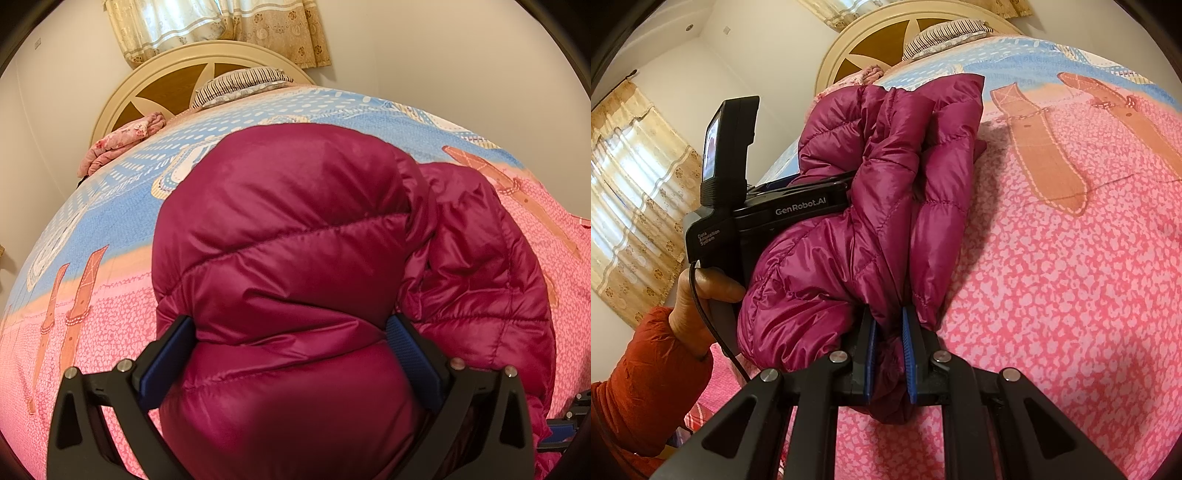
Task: Fold large clothes
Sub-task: 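Grasp the magenta jacket bundle with both tools and lift it off the bed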
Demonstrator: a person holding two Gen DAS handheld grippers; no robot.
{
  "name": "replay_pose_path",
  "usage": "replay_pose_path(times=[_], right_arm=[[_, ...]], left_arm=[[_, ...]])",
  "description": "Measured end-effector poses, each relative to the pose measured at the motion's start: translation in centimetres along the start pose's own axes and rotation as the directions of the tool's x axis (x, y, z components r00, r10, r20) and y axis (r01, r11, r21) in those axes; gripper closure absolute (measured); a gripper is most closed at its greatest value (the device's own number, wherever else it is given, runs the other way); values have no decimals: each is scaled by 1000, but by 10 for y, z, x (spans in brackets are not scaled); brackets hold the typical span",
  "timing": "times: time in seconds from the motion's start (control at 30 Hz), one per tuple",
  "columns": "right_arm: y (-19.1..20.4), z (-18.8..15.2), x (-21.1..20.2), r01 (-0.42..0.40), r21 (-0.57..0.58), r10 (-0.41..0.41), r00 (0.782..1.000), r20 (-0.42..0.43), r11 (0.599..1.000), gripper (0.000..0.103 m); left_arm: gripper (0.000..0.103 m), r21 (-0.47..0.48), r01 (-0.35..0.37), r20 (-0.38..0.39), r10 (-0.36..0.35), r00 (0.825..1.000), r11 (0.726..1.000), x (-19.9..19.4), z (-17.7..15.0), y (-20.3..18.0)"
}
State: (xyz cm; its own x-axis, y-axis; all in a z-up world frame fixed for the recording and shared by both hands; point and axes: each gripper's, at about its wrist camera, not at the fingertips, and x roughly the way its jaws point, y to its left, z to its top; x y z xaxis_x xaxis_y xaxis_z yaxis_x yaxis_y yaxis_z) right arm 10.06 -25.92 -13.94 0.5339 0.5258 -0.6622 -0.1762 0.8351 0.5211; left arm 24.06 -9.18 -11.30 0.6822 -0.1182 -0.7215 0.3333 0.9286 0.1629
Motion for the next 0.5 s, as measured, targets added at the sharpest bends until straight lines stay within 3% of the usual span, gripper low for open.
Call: replay_pose_path(times=[0.27,0.43,0.47,0.5], right_arm=[[-13,19,-19,-34,31,35,999,-15,999,88],[-13,69,-62,-12,-23,14,995,95,1000,83],[-19,84,-66,-16,4,16,994,110,1000,60],[-24,97,-67,-21,29,17,992,126,999,24]], left_arm=[[0,-1,144,9,-144,990,990,-34,4,26],[0,-11,136,65,-135,989,991,-58,11,79],[0,-50,157,68,-153,986,986,-56,14,95],[0,-96,184,73,-177,981,978,-53,16,110]])
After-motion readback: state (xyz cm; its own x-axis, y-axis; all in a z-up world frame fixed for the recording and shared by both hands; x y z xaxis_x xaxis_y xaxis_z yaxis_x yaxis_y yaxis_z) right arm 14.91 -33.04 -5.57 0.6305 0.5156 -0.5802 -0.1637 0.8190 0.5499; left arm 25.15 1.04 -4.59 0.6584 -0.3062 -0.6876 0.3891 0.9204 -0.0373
